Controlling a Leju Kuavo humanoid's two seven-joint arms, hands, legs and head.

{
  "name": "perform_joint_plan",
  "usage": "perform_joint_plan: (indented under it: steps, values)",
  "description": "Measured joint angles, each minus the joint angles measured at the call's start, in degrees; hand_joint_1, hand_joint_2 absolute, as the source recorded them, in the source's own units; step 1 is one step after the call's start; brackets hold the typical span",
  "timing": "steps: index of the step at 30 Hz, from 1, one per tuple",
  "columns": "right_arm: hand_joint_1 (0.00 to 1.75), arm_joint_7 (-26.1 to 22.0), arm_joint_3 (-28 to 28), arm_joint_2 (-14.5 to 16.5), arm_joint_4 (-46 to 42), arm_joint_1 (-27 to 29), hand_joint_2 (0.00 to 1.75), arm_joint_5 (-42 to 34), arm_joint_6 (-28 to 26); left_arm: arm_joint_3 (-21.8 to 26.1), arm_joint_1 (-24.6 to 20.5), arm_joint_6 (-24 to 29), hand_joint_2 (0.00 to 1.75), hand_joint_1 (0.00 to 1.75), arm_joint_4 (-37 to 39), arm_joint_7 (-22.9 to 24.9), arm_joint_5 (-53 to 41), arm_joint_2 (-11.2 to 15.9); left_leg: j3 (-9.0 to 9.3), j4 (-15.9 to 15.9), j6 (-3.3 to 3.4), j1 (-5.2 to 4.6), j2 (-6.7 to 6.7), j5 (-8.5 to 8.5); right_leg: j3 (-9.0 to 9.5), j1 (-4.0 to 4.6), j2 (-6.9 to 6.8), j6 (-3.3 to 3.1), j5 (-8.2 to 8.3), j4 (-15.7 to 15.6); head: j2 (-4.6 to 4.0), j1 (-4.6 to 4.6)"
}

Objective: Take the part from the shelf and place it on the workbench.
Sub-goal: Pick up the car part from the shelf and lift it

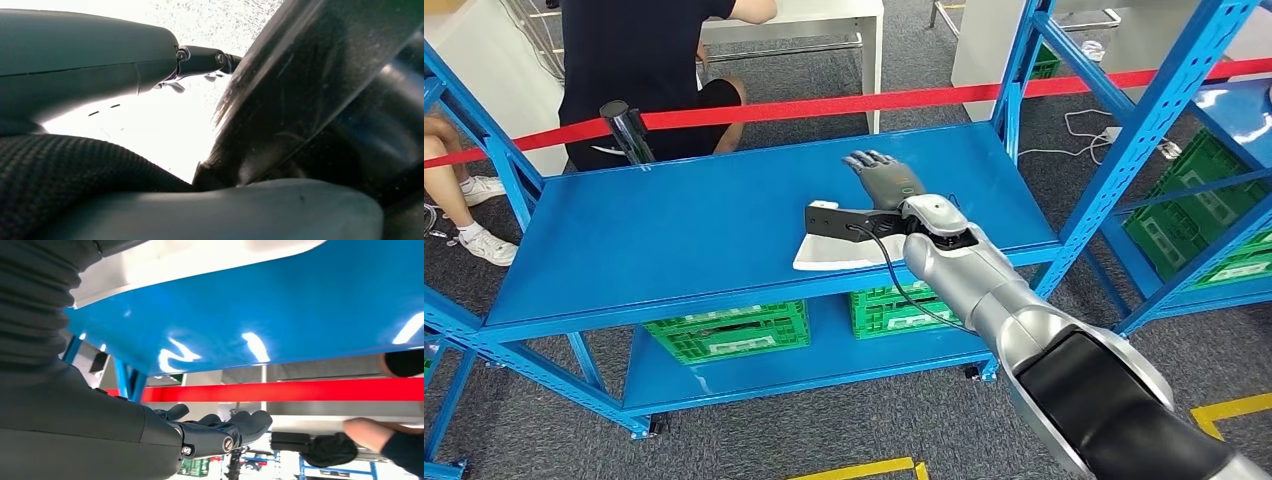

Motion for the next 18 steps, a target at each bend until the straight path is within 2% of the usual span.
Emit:
perform_joint_plan:
  steps: [7, 18]
  values:
    - [0.00, -0.9, 2.6, 1.1, -4.6, -0.1, 1.75, -7.3, -0.3, 0.1, 0.0, 0.0, 0.00, 0.00, 0.0, -0.3, -0.6, 0.0, 0.00, 0.0, -0.26, 0.02, 0.02, -0.09, 0.05, -0.03, 0.06, -0.02, -0.04, 0.0, 0.00, 0.01]
    - [0.00, -0.5, 7.5, 1.7, -8.3, 0.4, 1.75, -11.6, 0.6, 0.9, 0.0, 0.0, 0.00, 0.00, 0.0, -0.5, -1.0, -0.1, 0.00, 0.1, -0.19, 0.02, -0.02, -0.14, 0.18, -0.15, 0.03, 0.04, -0.04, -0.1, 0.00, 0.01]
